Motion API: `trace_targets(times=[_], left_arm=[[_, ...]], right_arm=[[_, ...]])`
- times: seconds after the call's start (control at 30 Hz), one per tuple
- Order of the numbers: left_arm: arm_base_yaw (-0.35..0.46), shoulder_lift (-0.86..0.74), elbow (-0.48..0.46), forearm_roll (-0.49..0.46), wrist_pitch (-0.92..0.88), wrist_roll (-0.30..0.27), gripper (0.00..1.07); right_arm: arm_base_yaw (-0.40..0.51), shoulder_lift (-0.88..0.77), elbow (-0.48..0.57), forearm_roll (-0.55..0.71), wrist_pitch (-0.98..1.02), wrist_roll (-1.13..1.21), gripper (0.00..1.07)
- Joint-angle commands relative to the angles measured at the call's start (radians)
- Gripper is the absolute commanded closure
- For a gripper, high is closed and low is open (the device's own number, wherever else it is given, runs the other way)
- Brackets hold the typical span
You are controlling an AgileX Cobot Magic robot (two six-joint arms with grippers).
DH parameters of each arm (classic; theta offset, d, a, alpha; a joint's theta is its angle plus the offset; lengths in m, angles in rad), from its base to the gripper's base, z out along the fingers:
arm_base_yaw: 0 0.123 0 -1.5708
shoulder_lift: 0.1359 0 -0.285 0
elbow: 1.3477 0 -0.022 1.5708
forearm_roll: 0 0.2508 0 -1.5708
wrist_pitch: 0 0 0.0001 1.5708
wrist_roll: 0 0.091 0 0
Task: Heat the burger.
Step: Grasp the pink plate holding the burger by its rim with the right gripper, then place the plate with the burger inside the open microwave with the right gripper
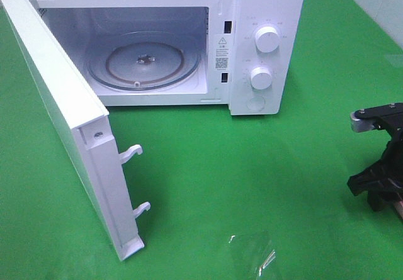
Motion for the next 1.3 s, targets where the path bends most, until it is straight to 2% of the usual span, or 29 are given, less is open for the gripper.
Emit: trace_targets(times=[0.03, 0.07, 0.1, 0.13, 0.17, 0.2, 0.23, 0.63, 0.77, 0.93, 1.0, 1.3], left_arm=[[-0.003, -0.004, 0.002, -0.002, -0.008, -0.009, 0.16], [-0.003, -0.004, 0.002, -0.002, -0.008, -0.009, 0.16], [-0.003, -0.004, 0.002, -0.002, -0.008, -0.009, 0.16], [-0.003, -0.004, 0.002, -0.002, -0.008, -0.009, 0.16], [-0.003, -0.004, 0.002, -0.002, -0.008, -0.009, 0.16], [-0.003, -0.004, 0.002, -0.002, -0.008, -0.009, 0.16], [-0.003, -0.004, 0.002, -0.002, -0.008, -0.009, 0.16], [-0.003, -0.004, 0.002, -0.002, -0.008, -0.009, 0.16], [-0.003, -0.004, 0.002, -0.002, -0.008, -0.009, 0.16], [-0.003, -0.004, 0.002, -0.002, -0.008, -0.009, 0.16], [-0.003, -0.004, 0.002, -0.002, -0.008, -0.009, 0.16], [-0.003, -0.004, 0.002, -0.002, -0.008, -0.009, 0.16]], right_arm=[[-0.003, 0.005, 0.0, -0.053, 0.003, 0.056, 0.8], [-0.003, 0.005, 0.0, -0.053, 0.003, 0.056, 0.8], [-0.003, 0.005, 0.0, -0.071, 0.006, 0.075, 0.92], [-0.003, 0.005, 0.0, -0.071, 0.006, 0.075, 0.92], [-0.003, 0.005, 0.0, -0.078, 0.009, 0.078, 1.02], [-0.003, 0.005, 0.0, -0.078, 0.009, 0.078, 1.02], [-0.003, 0.005, 0.0, -0.09, 0.016, 0.077, 1.07], [0.02, 0.002, 0.0, -0.141, 0.07, 0.148, 1.07], [0.073, -0.017, 0.0, -0.245, 0.149, 0.266, 1.07], [0.099, -0.043, 0.0, -0.284, 0.192, 0.312, 1.07], [0.139, -0.083, 0.0, -0.33, 0.263, 0.341, 1.07], [0.215, -0.148, 0.002, -0.373, 0.359, 0.397, 1.07]])
